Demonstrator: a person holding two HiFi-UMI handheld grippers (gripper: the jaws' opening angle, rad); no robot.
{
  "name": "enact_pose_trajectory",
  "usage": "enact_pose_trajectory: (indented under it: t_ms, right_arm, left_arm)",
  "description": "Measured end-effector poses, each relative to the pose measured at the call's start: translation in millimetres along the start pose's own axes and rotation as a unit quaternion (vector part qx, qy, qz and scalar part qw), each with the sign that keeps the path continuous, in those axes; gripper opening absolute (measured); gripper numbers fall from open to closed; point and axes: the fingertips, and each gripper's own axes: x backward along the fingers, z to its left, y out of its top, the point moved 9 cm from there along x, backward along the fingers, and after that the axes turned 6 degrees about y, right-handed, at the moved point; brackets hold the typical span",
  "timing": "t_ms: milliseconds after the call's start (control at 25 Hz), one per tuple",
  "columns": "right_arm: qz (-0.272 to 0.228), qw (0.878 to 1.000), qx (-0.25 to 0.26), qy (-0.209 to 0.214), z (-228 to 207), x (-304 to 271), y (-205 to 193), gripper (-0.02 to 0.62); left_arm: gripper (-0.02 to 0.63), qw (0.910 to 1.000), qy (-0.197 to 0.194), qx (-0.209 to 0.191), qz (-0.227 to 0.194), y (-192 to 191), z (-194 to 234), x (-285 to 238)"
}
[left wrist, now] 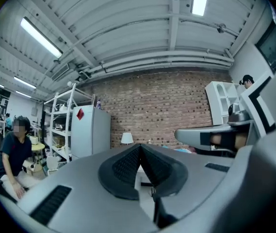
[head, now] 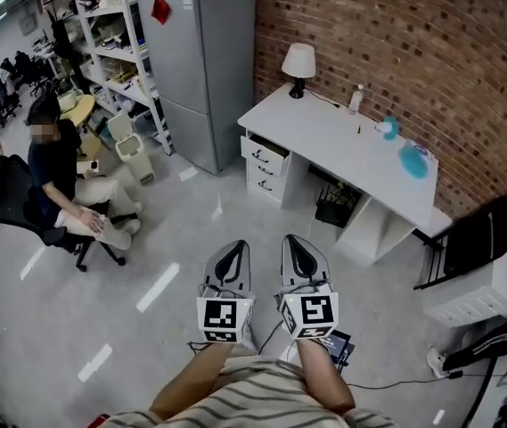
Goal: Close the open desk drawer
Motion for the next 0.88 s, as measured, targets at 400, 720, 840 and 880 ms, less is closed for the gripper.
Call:
enact_pose_trajectory:
  t_ms: [400, 720, 840, 880]
  right_arm:
    - [0.013, 0.999, -0.016, -0.043, -92.5, -141.2, 2.1, 0.002]
    - [0.005, 0.999, -0.01, -0.034, -193.5, -246.4, -20.7, 0.002]
    - [0.005, 0.999, -0.017, -0.027, -242.1, -287.0, -17.8, 0.002]
    - [0.005, 0.999, -0.019, -0.025, -256.9, -298.5, -17.3, 0.002]
  left_arm:
    - [0.006, 0.9993, -0.035, 0.001, 0.01, 13.7, 41.3, -179.9]
    - [0.006, 0.9993, -0.037, 0.001, 0.009, -4.7, 36.5, -323.5]
    - [0.006, 0.9995, -0.03, 0.003, 0.011, 1.3, 30.5, -381.2]
    - [0.006, 0.9995, -0.028, 0.004, 0.011, 3.3, 28.2, -398.7]
